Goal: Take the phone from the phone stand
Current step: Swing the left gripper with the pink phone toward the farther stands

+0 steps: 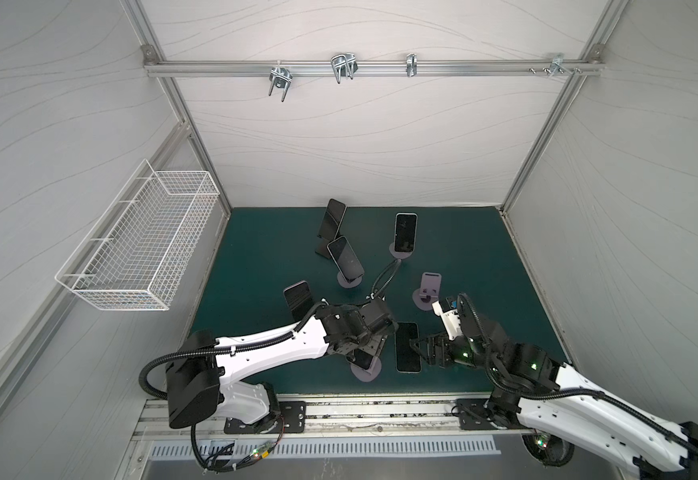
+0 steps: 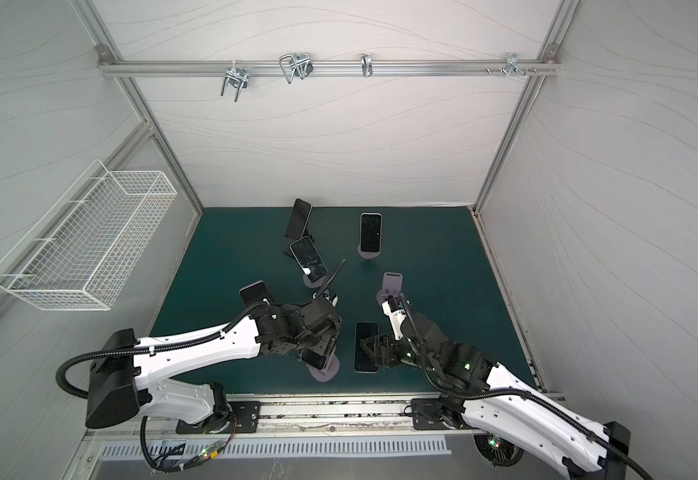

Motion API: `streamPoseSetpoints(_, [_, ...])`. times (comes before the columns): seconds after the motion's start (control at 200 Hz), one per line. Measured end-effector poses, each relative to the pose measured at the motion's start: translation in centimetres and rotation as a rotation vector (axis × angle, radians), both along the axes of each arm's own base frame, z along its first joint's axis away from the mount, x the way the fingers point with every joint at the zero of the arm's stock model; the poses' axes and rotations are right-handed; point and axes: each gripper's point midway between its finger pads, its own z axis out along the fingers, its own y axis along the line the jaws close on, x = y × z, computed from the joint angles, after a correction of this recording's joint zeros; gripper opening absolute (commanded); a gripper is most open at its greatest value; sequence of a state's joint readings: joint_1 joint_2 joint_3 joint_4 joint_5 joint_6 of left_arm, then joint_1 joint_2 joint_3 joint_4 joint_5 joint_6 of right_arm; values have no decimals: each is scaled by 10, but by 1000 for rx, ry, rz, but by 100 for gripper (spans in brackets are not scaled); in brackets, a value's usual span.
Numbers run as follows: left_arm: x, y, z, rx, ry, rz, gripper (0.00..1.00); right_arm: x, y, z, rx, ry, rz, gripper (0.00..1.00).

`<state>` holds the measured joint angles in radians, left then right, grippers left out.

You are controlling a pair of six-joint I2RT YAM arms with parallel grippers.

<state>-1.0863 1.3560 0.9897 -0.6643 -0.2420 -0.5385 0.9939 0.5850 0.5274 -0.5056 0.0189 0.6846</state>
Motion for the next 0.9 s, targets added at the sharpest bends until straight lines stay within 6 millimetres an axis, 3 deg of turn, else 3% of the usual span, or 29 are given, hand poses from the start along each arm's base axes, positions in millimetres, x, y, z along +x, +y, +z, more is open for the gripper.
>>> streamPoseSetpoints(0.265, [7, -12, 42, -63, -53, -20, 65, 3, 1, 3, -10, -6, -10, 77])
streamPoseSetpoints(0.505, [24, -24, 81, -96, -116, -46, 64, 13, -13, 21, -8, -73, -82, 77])
streamPoseSetpoints(0.61, [35, -31, 83, -87, -121, -50, 64, 16, -21, 27, -2, -105, -116, 76])
streamPoseSetpoints(0.9, [70, -52, 60, -30, -68, -70, 64, 21, -37, 28, -31, -145, -173, 76])
